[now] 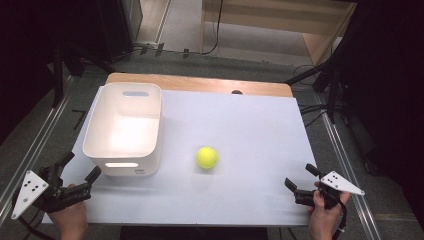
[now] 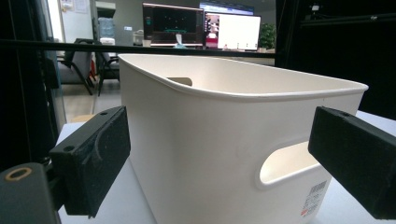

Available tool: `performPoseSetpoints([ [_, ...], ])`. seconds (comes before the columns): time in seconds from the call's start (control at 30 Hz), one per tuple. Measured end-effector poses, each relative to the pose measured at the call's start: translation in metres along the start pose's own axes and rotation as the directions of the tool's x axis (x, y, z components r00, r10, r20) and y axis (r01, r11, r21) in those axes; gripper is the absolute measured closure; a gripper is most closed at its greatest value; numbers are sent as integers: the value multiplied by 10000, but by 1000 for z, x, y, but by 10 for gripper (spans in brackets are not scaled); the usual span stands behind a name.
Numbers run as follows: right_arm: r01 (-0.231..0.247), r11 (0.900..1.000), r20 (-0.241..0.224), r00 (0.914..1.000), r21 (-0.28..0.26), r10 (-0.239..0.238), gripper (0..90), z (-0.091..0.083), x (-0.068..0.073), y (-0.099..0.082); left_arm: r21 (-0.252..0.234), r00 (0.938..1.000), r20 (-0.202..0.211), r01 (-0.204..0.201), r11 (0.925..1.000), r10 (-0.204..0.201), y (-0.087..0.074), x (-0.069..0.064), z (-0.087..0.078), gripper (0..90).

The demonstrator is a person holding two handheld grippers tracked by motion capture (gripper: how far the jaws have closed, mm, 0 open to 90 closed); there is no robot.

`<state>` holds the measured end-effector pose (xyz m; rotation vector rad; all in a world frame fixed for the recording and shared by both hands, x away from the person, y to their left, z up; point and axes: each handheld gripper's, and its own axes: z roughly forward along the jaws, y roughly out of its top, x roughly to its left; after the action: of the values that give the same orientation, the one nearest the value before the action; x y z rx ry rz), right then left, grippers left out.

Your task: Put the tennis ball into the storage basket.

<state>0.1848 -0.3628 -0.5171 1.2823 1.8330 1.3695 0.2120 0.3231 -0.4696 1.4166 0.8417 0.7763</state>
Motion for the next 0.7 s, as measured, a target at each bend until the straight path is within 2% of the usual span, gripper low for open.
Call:
performPoseSetpoints([
  [0.23,-145,9999,-59,9999,-41,144,0,-2,-1,1,-1,10000,21,-18,10000,18,0,-1,0,58],
  [0.33,108,9997,-78,9999,222,-106,0,1,1,5,-12,10000,4,-21,10000,21,0,-1,-1,58],
  [0.4,46,9996,-155,9999,288,-41,0,2,2,7,17,10000,-21,-49,10000,49,0,-1,-1,58],
  [0.47,274,9987,-364,9990,432,-259,0,5,4,12,46,9999,-19,-105,9999,105,0,-3,0,58],
  [0.67,337,9959,-505,9983,836,-296,0,12,7,18,20,9999,70,-80,10000,80,0,-1,0,58],
  [0.7,556,9942,-588,9970,921,-503,0,14,10,23,9,10000,63,-75,10000,75,-1,-2,0,58],
])
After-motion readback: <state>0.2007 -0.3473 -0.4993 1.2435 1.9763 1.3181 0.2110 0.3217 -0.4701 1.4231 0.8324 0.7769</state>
